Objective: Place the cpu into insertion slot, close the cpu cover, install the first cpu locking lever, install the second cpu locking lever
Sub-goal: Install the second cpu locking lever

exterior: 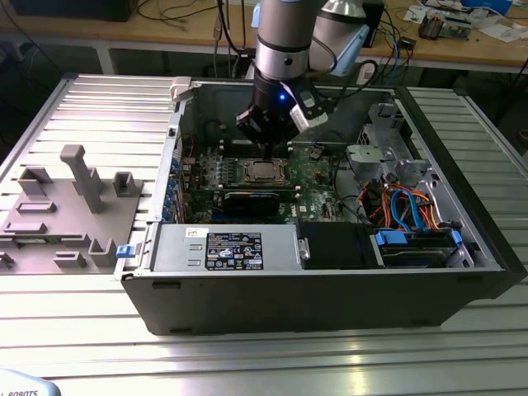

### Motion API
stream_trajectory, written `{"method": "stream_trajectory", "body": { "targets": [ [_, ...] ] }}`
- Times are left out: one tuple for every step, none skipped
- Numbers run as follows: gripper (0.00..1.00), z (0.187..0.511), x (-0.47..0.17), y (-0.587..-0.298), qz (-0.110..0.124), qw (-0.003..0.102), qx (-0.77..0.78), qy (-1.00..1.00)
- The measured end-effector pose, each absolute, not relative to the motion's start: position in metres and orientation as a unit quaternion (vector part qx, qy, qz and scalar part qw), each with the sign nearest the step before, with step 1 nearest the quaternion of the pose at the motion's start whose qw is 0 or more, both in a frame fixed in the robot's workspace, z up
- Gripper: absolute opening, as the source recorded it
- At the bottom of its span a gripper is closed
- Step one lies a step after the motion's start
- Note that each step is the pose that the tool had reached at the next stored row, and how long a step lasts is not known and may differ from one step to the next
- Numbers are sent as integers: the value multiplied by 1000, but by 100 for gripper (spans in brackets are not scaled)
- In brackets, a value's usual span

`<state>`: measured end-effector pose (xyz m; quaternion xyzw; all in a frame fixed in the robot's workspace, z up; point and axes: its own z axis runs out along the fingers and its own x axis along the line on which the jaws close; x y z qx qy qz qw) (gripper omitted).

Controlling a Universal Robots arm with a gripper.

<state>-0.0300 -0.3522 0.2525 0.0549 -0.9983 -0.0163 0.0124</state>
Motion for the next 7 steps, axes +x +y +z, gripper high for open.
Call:
{"method": "stream_trajectory", "body": {
  "targets": [
    [11,253,-30,-352,-16,12,55,-998],
    [11,253,-30,-352,-16,12,55,-998],
    [11,253,-30,-352,-16,12,55,-998],
    [11,253,-30,-352,-16,12,55,-998],
    [11,253,-30,-352,-16,12,55,-998],
    [11,253,-30,-352,-16,12,55,-998],
    [11,253,-30,-352,-16,12,55,-998]
  ]
}}
